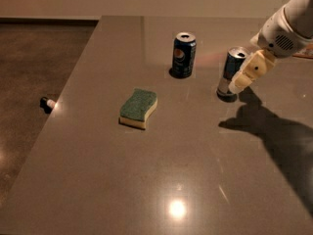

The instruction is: Knock redbull can over

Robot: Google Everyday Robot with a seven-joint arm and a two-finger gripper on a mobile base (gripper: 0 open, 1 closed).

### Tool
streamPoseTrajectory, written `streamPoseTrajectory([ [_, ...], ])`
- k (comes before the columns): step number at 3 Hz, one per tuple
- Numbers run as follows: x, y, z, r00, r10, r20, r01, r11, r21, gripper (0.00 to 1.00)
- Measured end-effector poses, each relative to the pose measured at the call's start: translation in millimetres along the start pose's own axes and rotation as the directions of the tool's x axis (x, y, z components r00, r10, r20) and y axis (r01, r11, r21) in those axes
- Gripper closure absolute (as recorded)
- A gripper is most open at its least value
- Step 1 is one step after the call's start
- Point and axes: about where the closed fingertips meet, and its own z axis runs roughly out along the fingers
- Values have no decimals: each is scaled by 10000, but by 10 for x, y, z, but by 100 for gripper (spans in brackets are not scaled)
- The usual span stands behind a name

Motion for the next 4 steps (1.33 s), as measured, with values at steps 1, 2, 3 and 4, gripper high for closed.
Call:
streamPoseTrajectory([
  [1,-42,-45,147,9976,503,467,-492,9985,-241,0],
  [2,-82,-86,243,9929,863,814,-833,9957,-400,22],
  [3,-120,-78,238,9894,989,1065,-944,9945,-458,45],
  [4,-171,45,95,9855,931,1419,-870,9950,-481,68],
])
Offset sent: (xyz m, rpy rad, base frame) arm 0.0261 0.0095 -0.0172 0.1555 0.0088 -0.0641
